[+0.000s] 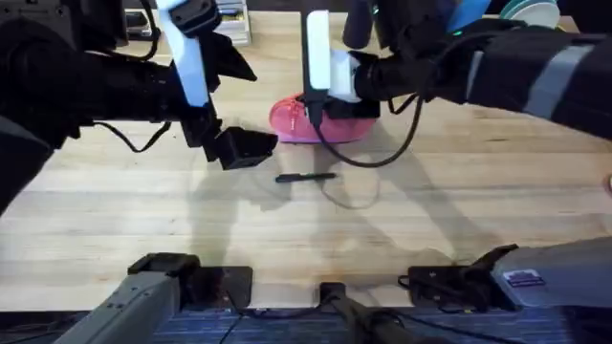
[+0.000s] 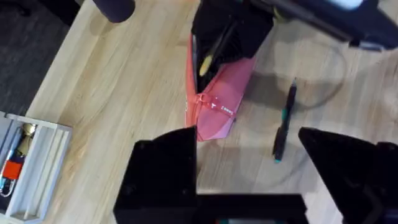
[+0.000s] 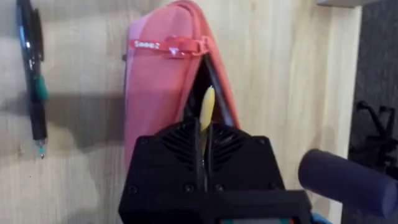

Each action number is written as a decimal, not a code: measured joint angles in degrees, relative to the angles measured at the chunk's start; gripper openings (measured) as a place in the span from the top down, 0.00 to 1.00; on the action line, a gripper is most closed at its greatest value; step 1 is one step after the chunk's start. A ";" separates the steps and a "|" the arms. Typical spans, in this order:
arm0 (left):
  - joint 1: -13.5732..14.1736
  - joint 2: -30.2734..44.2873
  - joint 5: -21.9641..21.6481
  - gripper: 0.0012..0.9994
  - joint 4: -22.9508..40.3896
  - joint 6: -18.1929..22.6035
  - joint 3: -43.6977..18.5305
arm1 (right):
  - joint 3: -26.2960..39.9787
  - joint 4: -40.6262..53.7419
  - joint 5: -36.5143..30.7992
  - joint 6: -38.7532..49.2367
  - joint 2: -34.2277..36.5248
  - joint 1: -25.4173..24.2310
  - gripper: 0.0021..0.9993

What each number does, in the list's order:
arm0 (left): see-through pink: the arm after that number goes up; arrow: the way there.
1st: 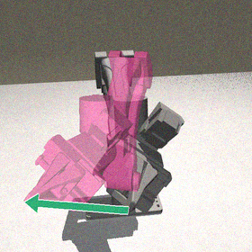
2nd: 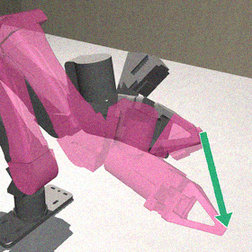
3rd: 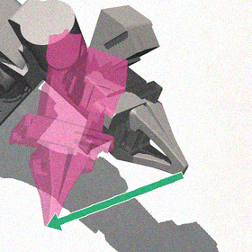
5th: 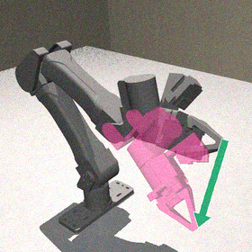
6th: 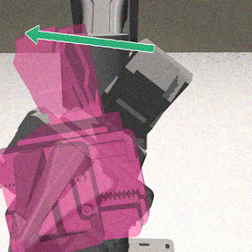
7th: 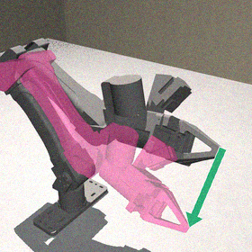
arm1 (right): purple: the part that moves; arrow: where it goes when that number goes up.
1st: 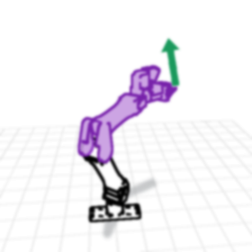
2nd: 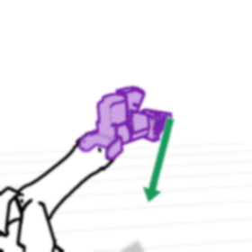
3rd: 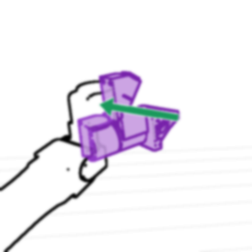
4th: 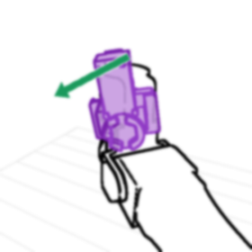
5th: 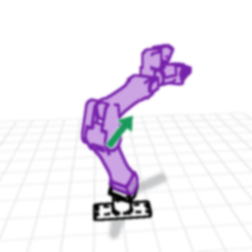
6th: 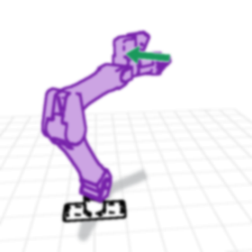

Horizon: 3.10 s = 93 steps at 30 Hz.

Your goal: Unzip the bag, pick up the pens from the table one at a time and place them inside, then zip the bag closed.

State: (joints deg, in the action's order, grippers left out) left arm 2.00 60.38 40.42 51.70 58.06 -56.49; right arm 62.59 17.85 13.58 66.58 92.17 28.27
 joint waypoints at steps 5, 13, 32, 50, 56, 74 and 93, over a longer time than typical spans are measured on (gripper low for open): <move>0.00 0.00 0.00 0.01 -0.02 0.00 0.00 | 0.00 -0.60 0.13 1.01 2.37 0.44 0.97; 0.00 0.00 0.00 0.01 -0.02 0.00 0.00 | 0.04 -1.40 0.20 1.23 4.17 0.60 0.97; 0.00 0.00 0.00 0.01 -0.02 0.00 0.00 | 0.04 -1.10 0.13 -1.83 2.90 0.59 0.00; 0.00 0.00 -2.78 0.01 0.01 0.51 0.00 | 0.04 14.17 0.20 -20.70 -17.40 1.67 0.00; -1.12 0.00 -3.02 0.01 0.45 1.93 0.00 | 0.04 22.17 0.20 -21.63 -18.63 5.64 0.00; -12.35 0.00 -3.86 0.01 8.81 14.45 0.00 | 0.07 25.75 0.20 -21.85 -13.94 12.23 0.00; -13.79 0.00 -4.04 0.01 10.59 15.58 0.00 | 0.07 21.36 0.18 -21.87 -0.09 17.75 0.00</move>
State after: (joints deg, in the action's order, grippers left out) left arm -11.79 60.38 36.38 62.29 73.64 -56.49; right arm 62.65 39.21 13.76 44.71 92.08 46.02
